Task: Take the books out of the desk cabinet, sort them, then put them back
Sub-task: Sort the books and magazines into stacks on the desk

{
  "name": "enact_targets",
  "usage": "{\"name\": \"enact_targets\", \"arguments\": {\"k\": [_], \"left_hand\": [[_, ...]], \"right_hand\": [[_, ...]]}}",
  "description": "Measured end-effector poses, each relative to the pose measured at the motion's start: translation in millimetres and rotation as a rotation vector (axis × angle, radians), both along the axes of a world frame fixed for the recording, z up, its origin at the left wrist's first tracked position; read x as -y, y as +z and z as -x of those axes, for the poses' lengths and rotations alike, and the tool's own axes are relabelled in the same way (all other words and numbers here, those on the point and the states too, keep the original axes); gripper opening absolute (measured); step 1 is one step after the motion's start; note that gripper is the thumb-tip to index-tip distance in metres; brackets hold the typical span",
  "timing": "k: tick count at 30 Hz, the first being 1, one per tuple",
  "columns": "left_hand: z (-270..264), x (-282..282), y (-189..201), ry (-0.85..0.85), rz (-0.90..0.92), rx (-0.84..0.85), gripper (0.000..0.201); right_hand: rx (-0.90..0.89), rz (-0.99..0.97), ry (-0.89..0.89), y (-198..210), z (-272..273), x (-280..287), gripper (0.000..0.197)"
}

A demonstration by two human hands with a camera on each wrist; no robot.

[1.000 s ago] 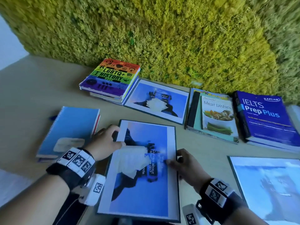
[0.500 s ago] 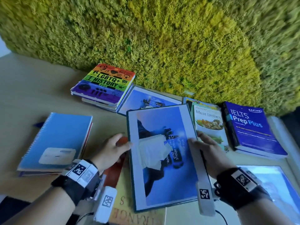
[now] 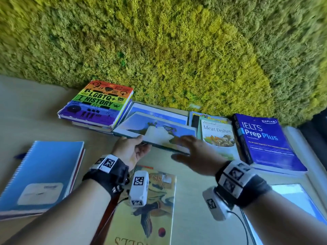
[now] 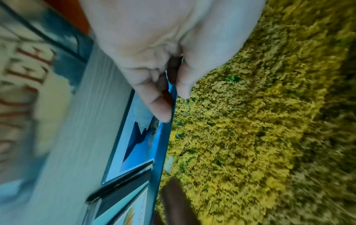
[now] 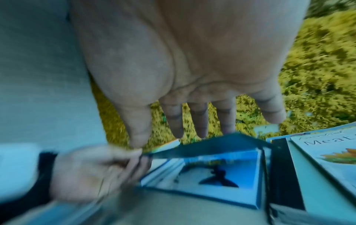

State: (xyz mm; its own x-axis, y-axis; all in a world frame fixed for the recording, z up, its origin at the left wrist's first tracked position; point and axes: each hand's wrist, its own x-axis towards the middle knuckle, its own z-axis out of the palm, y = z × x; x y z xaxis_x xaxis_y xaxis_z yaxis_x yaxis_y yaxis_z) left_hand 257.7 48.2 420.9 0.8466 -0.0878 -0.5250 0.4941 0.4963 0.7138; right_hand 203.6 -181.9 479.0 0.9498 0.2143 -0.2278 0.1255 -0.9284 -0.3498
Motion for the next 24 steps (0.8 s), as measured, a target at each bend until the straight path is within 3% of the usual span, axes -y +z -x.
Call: {"name": "enact_targets", "arguments": {"k": [3,7,10,12,16,18,20,23,24], "left_hand": [[-19,13,-5,0.067,0.06,-0.045,0.013],[-24,21,-4,0.023,0.058,-0.081,0.009],[-10,8,3,-0.005,-0.017,-0.034,0.014],[7,-8,5,-0.036,-0.182,0.048,0.013],[52,-45,-5,-0.26,-0.769,0.24,0.024],[73,-58,-12,-0.422,-0.979,0.24,0.045],[91,-62,-18,-0.584,-1.048,0.213,0.055],[111,-61,-26,-0.709,-0.987,0.184,0.052],[114,-61,-29,-0.71,-1.006,0.206,0.07]], "right_hand": [[-0.044,0.166,-0.007,-27,-2,-4,0.077],[-0.006,0.15,-0.164,-43,-9,3,0.08],[-0.007,0.082,-0.155,-49,4,10,0.072],[-0.092,-0.038,-0.16,-59,23,8,0.065],[-0.334,-0.334,-0.312,-93,68,-5,0.061],[-0.324,-0.4,-0.368,-105,82,-10,0.062],[-0.284,-0.431,-0.429,-111,89,-14,0.059],[-0.279,-0.501,-0.514,-116,91,-19,0.053],[-0.281,-0.518,-0.537,-116,91,-20,0.046]]}}
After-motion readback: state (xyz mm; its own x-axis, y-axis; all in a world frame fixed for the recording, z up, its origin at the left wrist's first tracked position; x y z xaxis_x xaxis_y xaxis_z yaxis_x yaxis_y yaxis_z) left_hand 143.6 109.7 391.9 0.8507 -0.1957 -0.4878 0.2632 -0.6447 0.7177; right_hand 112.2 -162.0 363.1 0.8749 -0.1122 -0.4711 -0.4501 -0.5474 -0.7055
